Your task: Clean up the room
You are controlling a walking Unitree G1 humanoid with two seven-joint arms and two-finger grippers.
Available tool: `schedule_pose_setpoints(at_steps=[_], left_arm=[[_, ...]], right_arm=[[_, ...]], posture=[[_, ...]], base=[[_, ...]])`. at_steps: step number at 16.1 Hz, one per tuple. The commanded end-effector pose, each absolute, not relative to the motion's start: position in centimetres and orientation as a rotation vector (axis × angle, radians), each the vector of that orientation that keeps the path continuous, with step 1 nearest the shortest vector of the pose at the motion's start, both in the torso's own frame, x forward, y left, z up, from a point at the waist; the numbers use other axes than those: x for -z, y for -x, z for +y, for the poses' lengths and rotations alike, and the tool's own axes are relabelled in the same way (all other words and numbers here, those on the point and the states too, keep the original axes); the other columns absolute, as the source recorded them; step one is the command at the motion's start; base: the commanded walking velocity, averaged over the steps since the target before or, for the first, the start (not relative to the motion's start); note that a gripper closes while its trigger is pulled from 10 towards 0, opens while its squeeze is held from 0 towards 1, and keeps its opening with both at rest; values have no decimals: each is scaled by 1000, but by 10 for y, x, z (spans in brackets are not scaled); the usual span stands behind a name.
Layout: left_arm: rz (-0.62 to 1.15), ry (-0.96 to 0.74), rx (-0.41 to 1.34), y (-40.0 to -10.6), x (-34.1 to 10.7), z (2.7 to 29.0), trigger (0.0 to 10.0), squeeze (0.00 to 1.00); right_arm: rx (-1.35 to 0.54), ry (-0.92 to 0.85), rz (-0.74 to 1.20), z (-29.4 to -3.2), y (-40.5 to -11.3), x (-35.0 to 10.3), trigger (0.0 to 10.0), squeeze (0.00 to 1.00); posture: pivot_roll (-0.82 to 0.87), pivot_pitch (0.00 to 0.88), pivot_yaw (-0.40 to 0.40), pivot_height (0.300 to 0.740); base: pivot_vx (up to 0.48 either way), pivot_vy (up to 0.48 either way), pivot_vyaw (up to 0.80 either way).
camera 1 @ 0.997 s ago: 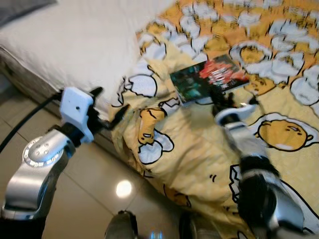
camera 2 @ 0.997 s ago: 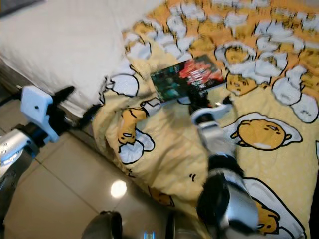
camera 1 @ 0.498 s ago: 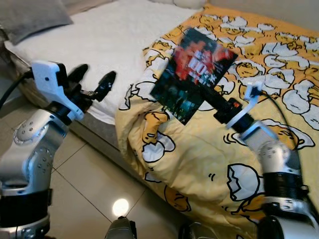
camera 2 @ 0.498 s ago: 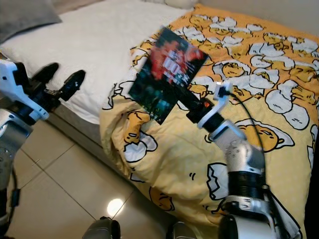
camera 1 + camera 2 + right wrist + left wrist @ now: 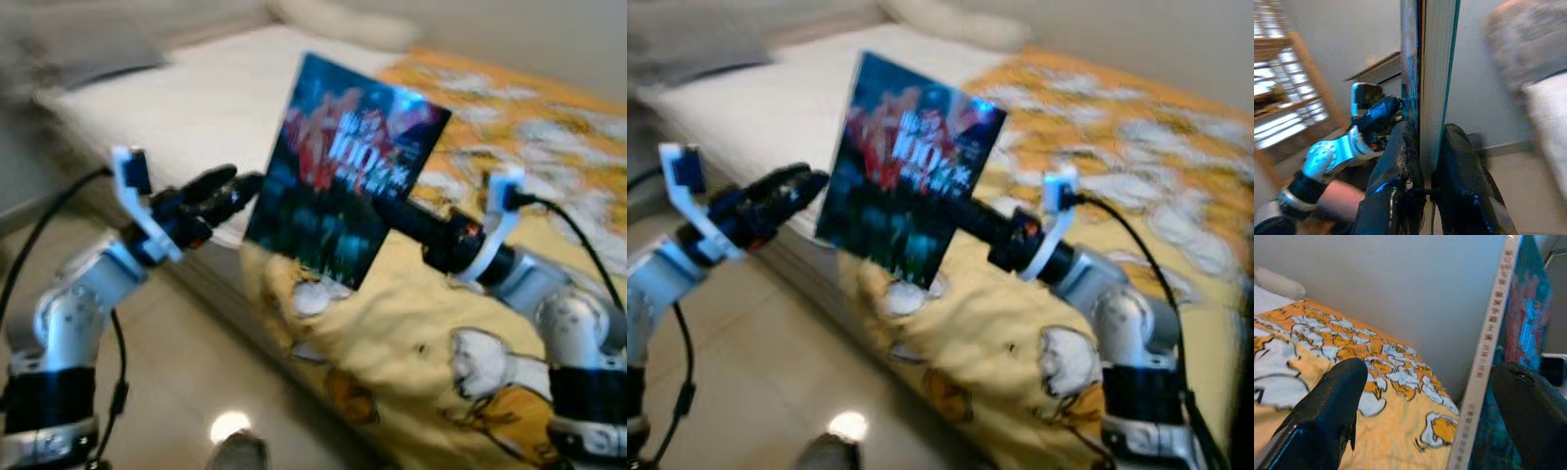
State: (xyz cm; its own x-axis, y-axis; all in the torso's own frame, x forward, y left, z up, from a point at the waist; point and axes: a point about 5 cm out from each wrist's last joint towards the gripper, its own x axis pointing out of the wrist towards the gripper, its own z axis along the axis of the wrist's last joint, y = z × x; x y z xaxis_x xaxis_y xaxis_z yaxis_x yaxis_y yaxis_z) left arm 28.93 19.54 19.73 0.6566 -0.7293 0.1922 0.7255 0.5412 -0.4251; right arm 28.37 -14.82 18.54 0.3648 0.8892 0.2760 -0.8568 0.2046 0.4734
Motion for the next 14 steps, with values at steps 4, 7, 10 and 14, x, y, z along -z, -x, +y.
schedule_pose_setpoints(at_steps=[4,7,10,14], left_arm=[[42,529,1022,-289,-198,181,1961,0],[64,522,1066,-289,-196,175,0,0],[82,557,1107,-284,-198,174,0,0],[113,552,1169,-274,-197,172,0,0]], right_arm=[[-1333,-625,54,-141,-274,-194,0,0],[-1355,-629,67,-137,-273,-194,0,0],[-1365,-636,75,-136,-273,-193,0,0],[-1376,-640,99,-136,-269,-188,0,0]], posture=[[75,0,-14,740],[75,0,-16,740],[78,0,-18,740],[83,0,-11,740]], base=[[0,0,0],[0,0,0],[0,0,0],[0,0,0]])
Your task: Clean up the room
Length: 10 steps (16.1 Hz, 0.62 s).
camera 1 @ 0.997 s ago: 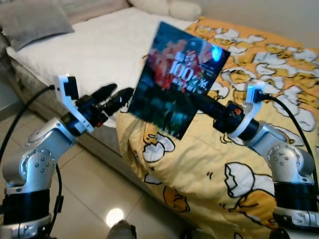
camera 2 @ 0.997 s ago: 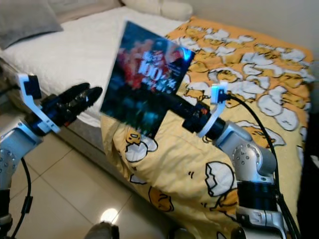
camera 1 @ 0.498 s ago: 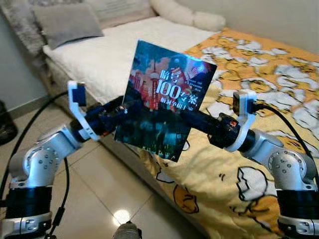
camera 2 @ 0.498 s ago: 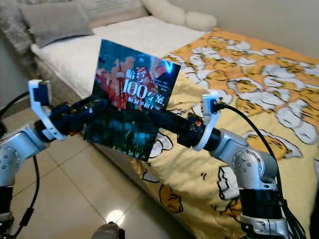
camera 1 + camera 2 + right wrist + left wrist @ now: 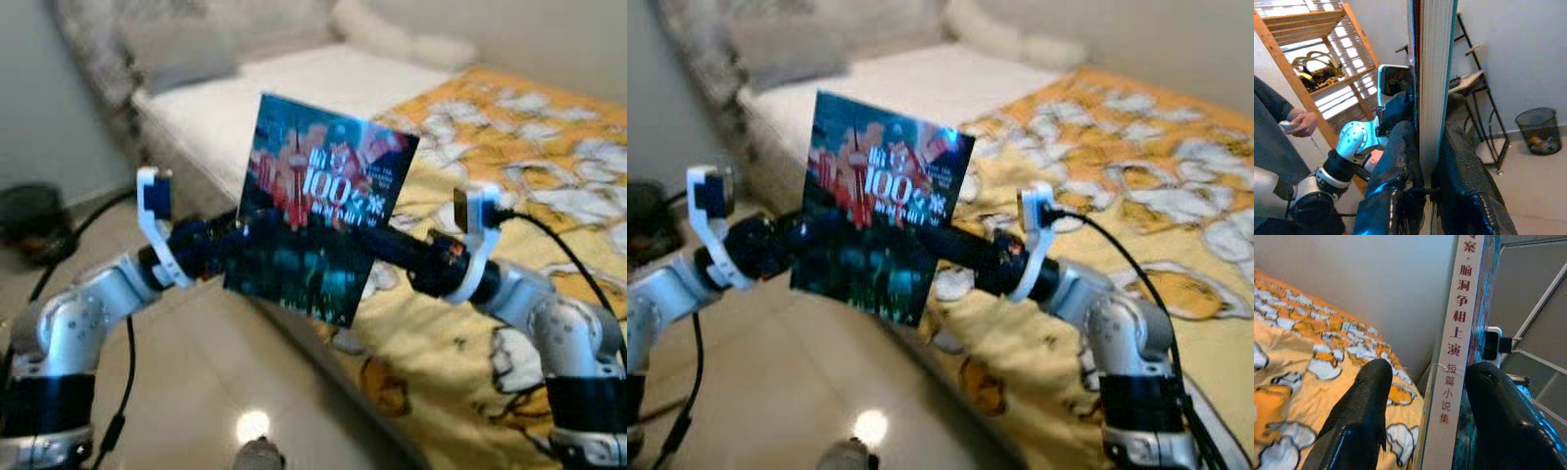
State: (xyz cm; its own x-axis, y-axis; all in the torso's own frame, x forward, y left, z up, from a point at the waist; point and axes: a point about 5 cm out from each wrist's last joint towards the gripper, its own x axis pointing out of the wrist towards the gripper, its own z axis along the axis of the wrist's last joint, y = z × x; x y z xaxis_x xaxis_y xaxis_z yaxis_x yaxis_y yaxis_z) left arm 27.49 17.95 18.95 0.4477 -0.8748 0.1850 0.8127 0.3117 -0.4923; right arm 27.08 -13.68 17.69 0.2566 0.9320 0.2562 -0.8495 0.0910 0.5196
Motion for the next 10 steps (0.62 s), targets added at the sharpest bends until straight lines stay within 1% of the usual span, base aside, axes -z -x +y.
schedule_pose_setpoints(at_steps=[1,10], left_arm=[[115,551,1173,-273,-197,172,0,0],[122,579,1188,-267,-199,171,0,0]], right_arm=[[-1376,-640,102,-136,-268,-188,0,0],[-1371,-641,120,-136,-264,-180,0,0]], posture=[[83,0,-8,740],[84,0,7,740]], base=[[0,0,0],[0,0,0]])
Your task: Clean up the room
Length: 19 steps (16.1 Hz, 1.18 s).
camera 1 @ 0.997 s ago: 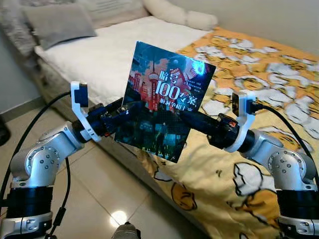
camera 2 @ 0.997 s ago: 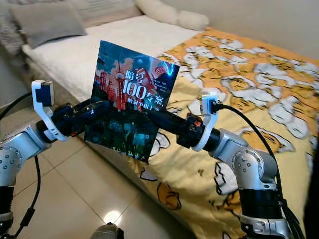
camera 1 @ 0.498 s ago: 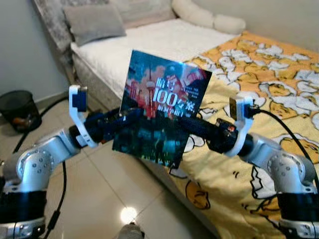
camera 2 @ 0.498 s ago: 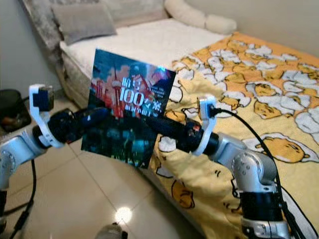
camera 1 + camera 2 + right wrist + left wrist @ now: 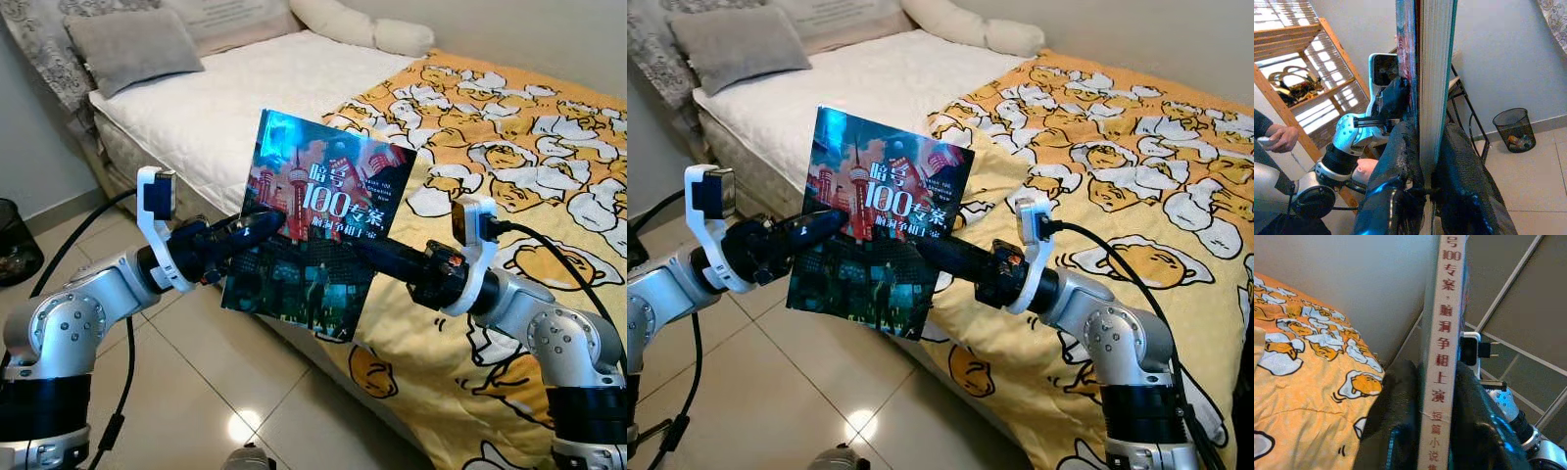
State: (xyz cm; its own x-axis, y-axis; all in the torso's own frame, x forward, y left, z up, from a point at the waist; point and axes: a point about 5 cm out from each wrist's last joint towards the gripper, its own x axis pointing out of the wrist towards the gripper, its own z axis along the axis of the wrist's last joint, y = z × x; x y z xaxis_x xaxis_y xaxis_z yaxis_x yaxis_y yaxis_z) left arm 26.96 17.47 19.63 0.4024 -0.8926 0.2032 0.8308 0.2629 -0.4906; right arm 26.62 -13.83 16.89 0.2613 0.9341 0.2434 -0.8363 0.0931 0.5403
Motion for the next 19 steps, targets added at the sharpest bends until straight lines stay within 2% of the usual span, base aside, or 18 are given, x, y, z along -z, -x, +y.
schedule_pose_setpoints(at_steps=[1,3,4,5,6,7,8,10,12,13,16,17,18,19], left_arm=[[119,582,1184,-267,-198,170,0,0],[113,584,1176,-266,-197,169,0,0],[108,585,1161,-265,-196,168,0,0],[106,585,1158,-265,-196,167,0,0],[96,585,1154,-263,-196,165,0,0],[88,584,1142,-264,-196,164,0,0],[68,571,1109,-265,-197,165,0,0],[34,550,1044,-266,-200,168,0,0],[59,538,977,-265,-199,171,0,0],[62,427,881,-268,-196,176,0,0],[10,275,675,-278,-188,183,0,0],[-18,211,569,-283,-185,187,4824,0],[-16,134,457,-287,-178,189,10000,0],[20,76,349,-289,-173,190,10000,82]], right_arm=[[-1370,-641,117,-136,-264,-181,0,0],[-1365,-642,113,-136,-265,-181,0,0],[-1360,-636,106,-136,-265,-180,471,0],[-1359,-635,105,-135,-265,-180,471,0],[-1327,-611,102,-135,-267,-179,10000,0],[-1328,-625,108,-135,-266,-178,10000,0],[-1292,-650,126,-135,-267,-175,10000,1000],[-1155,-631,131,-140,-274,-166,10000,1000],[-1037,-684,124,-150,-274,-159,10000,1000],[-831,-619,86,-168,-277,-148,10000,1000],[-539,-633,51,-192,-281,-136,10000,1000],[-482,-605,54,-194,-280,-135,10000,1000],[-366,-493,105,-194,-278,-129,10000,545],[-345,-346,155,-185,-274,-122,10000,0]], posture=[[84,0,9,740],[83,0,9,740],[80,0,16,740],[80,0,16,740],[77,0,24,740],[75,0,26,740],[69,0,29,740],[63,0,31,740],[60,0,28,740],[57,0,22,740],[39,0,29,740],[32,0,31,740],[18,0,34,740],[0,0,39,740]], base=[[0,0,0],[0,0,0],[0,0,0],[0,0,0],[0,0,0],[0,0,0],[0,0,0],[0,0,0],[0,0,0],[0,0,0],[0,0,0],[0,0,0],[0,0,0],[0,0,0]])
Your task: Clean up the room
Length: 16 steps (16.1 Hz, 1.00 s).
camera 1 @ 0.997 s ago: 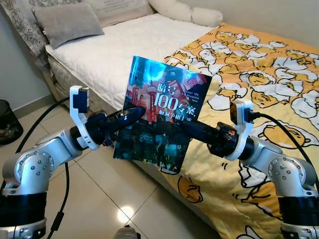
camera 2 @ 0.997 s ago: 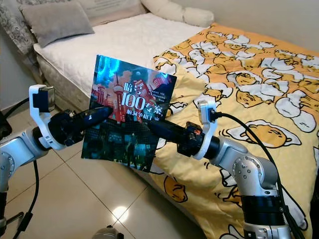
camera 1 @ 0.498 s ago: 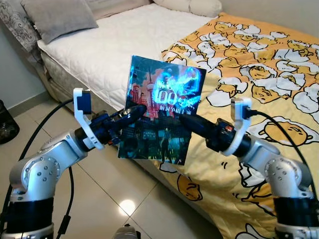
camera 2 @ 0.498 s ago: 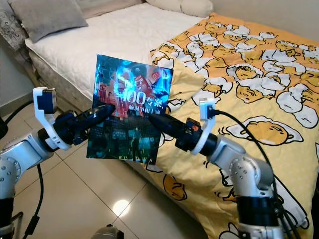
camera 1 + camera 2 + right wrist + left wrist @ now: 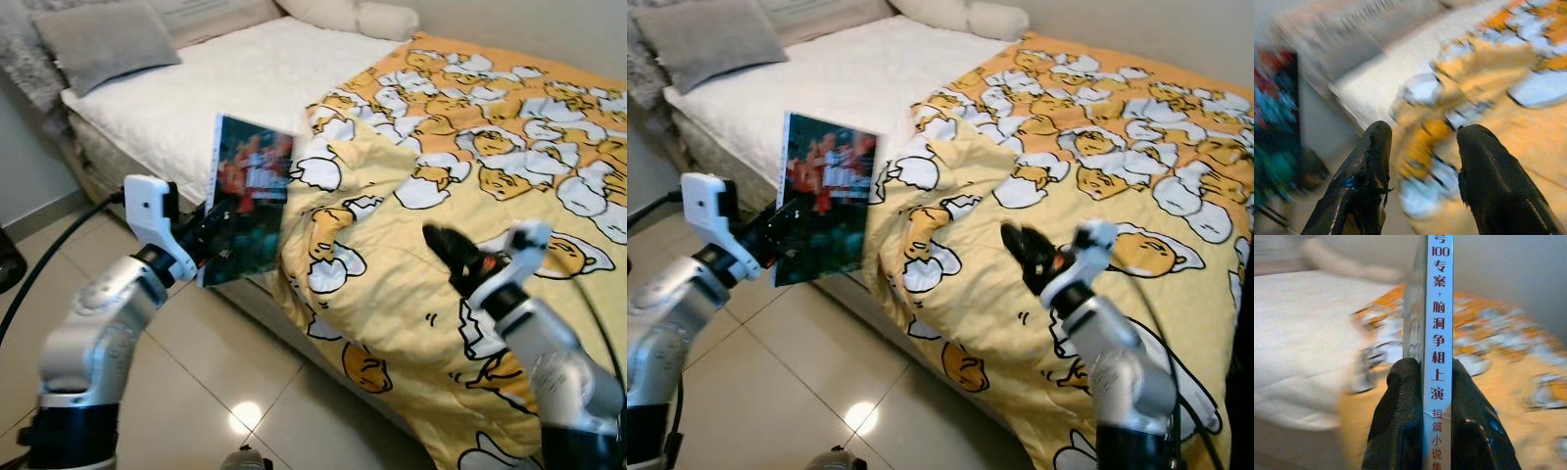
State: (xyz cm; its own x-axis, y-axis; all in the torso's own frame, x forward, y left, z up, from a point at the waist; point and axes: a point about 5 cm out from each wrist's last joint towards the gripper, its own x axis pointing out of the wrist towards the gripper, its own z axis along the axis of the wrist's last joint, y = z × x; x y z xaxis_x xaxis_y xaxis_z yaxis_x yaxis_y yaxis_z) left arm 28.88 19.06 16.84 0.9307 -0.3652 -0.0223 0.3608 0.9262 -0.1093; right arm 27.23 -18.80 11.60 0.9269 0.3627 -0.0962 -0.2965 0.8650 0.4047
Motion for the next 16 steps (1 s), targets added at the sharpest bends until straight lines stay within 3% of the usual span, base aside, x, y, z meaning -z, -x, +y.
schedule_pose_setpoints(at_steps=[1,2,5,9,13,16], left_arm=[[45,46,294,-287,-167,185,10000,55],[47,19,262,-283,-163,180,10000,0],[-11,-43,190,-277,-162,171,10000,0],[31,-96,172,-264,-149,162,10000,0],[18,-80,108,-264,-148,170,10000,0],[23,-75,93,-261,-146,170,10000,0]], right_arm=[[-333,-271,201,-171,-268,-112,10000,0],[-330,-197,218,-158,-267,-106,10000,0],[-331,73,190,-144,-268,-101,10000,0],[-357,-5,220,-134,-258,-92,10000,0],[-371,-4,218,-132,-257,-88,10000,0],[-358,-20,236,-131,-259,-84,10000,0]], posture=[[-3,0,38,740],[11,0,27,740],[25,0,20,740],[24,0,27,740],[38,0,15,740],[42,0,15,740]], base=[[0,0,0],[0,0,0],[0,0,0],[0,0,800],[153,0,800],[356,0,0]])
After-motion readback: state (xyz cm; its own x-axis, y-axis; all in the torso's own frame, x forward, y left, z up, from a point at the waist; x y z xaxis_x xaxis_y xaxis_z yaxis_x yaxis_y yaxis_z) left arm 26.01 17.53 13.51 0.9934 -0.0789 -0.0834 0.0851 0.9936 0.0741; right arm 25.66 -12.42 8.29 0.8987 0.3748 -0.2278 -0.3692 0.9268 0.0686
